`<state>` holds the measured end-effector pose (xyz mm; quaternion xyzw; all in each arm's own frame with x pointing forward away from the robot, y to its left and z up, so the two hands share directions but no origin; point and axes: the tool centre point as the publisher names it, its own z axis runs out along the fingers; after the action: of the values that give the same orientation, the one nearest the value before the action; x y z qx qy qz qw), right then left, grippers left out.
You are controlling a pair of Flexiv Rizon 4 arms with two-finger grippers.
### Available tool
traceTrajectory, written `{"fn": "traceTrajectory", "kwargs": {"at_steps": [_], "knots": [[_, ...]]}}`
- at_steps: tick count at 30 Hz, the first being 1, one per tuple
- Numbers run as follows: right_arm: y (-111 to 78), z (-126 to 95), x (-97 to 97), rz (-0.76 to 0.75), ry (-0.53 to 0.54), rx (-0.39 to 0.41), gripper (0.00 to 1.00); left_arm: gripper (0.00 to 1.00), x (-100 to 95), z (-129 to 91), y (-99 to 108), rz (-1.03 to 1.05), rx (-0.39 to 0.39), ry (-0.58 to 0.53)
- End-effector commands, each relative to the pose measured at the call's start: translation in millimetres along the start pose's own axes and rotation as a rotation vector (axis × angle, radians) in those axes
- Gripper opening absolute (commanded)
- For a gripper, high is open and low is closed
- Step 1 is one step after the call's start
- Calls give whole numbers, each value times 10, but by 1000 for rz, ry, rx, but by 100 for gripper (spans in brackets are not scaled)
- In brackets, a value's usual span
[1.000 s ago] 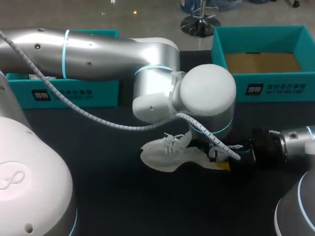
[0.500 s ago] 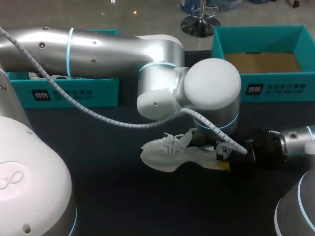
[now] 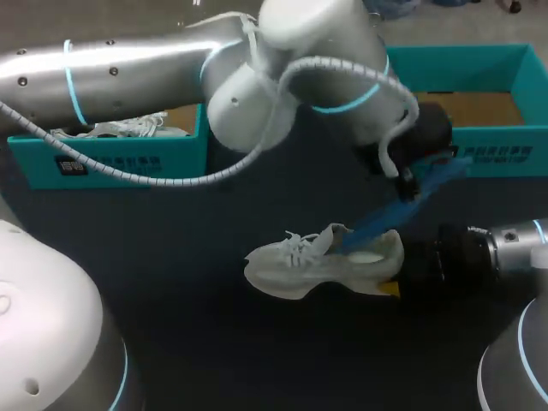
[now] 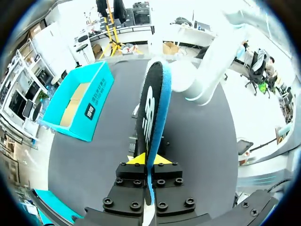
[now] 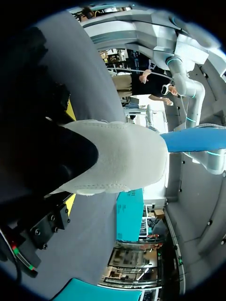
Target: Take the shoe out of the shoebox, open the shoe tongue, remove and reinsert the insole, then place the shoe into the shoebox
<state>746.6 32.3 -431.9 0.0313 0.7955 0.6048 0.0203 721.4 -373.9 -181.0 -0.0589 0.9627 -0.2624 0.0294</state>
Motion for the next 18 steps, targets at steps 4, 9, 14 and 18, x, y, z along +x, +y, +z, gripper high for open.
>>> {"fn": "traceTrajectory", "kwargs": {"at_steps": [4,9,14,18], "knots": [[-33,31,-9,0,-1,3,0,0,-473,-1076,-282,-91,219,259],[-33,31,-9,0,-1,3,0,0,-907,-1529,-382,-132,355,412],[-33,31,-9,0,-1,3,0,0,-1193,-1973,-362,-154,457,452],[-33,31,-9,0,-1,3,0,0,-1286,-2200,-337,-138,498,453]]}}
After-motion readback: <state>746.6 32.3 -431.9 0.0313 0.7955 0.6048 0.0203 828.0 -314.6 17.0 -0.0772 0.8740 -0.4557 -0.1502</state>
